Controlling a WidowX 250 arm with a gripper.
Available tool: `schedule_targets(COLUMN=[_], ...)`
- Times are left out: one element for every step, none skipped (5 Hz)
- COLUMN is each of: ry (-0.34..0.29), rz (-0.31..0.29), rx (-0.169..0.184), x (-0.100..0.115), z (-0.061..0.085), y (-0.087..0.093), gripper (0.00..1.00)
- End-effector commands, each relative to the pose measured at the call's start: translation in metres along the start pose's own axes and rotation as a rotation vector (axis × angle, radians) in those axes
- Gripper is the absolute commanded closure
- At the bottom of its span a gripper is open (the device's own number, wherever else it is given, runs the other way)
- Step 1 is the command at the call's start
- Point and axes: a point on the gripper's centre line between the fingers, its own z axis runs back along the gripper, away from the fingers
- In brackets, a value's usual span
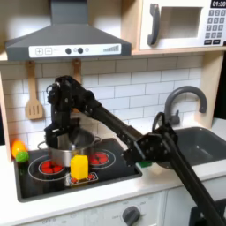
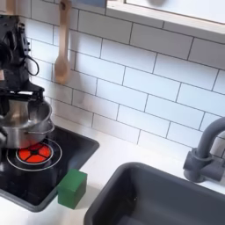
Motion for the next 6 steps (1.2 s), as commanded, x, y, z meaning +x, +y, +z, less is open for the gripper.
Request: schedule_targets(ry=[-0.003,-0.022,-0.030,-0.044,-0.118,-0.110], rz=[0.014,0.031,0.011,0.034,0.021,0.024], rx=[0.004,-0.004,0.016,-0.066,-0.074,-0.088], x=[0.004,0.003,-0.007,-0.018,-0.016,-0.018], z=[0.000,0.002,0.000,0.017,0.045,0.043], y=[0.003,0.000,-0.007,-0.008,-0.010,-0.013], gripper=[0.00,0.00,0.00,0.00,0.00,0.00])
